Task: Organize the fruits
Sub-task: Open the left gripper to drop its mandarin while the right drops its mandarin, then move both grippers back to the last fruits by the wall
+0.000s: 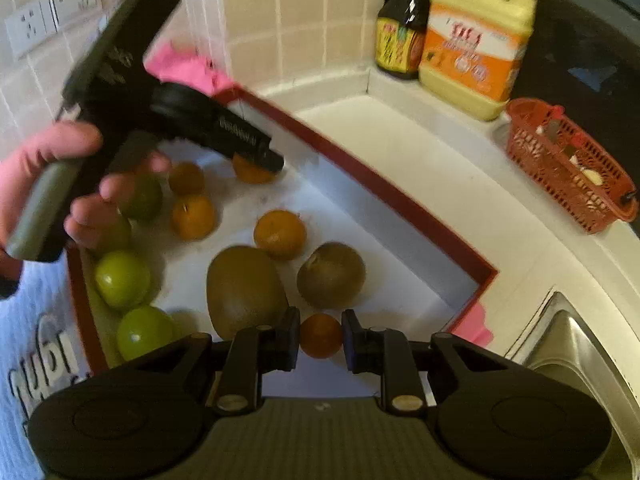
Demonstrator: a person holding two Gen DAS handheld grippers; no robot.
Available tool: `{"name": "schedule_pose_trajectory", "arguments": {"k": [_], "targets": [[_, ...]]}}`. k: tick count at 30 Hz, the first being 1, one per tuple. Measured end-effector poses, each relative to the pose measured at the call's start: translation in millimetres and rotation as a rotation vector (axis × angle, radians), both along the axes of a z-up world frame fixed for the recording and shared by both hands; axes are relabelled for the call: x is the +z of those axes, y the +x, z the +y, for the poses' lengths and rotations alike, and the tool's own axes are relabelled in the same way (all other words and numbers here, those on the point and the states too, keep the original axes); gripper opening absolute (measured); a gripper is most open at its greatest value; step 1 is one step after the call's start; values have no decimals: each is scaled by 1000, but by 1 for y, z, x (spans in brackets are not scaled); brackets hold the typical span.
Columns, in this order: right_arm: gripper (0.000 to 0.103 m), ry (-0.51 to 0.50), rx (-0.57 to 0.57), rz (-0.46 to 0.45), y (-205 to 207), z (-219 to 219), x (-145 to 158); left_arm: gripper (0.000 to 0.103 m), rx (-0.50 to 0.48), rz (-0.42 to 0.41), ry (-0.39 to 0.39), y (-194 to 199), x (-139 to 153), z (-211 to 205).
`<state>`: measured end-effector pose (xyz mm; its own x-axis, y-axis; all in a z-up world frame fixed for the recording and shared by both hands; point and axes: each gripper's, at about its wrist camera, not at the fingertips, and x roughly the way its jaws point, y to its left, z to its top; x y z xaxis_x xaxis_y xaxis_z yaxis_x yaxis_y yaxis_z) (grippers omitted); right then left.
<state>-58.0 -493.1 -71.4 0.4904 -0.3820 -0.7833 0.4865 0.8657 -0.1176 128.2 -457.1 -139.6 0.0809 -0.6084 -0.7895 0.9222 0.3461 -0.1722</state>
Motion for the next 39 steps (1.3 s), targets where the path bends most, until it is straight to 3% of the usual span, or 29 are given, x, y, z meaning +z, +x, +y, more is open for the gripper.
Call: {"name": "schedule_pose_trajectory", "arguments": {"k": [4, 7, 10, 13, 15, 17, 22, 26, 29, 39], "targets": [[24, -39, 29, 61, 13, 2, -8, 52, 13, 7, -2, -1, -1, 1], [24, -52, 39, 89, 19, 3, -12, 67, 46, -5, 24, -1, -4, 1], [26, -37, 24, 73, 17, 0, -10, 67, 58, 0, 15, 0, 1, 8], [38, -56, 18, 72, 15, 3, -3, 74, 60, -26, -34, -3, 20, 25], [53, -92, 12, 66, 10, 8, 4, 74, 75, -48, -61, -3, 34, 39], [57, -123, 4, 55, 5, 14, 12, 74, 96, -48, -92, 1, 46, 57], [59, -168, 16, 2, -3, 34, 37, 75, 188, -78, -169, 14, 73, 128], [67, -206, 68, -110, 8, 59, 63, 75, 297, -106, -197, 26, 88, 195], [77, -179, 155, -215, 28, 81, 77, 75, 415, -136, -191, 35, 96, 247], [78, -111, 464, -351, 127, 184, 95, 78, 763, -297, -145, 59, 137, 406]]}}
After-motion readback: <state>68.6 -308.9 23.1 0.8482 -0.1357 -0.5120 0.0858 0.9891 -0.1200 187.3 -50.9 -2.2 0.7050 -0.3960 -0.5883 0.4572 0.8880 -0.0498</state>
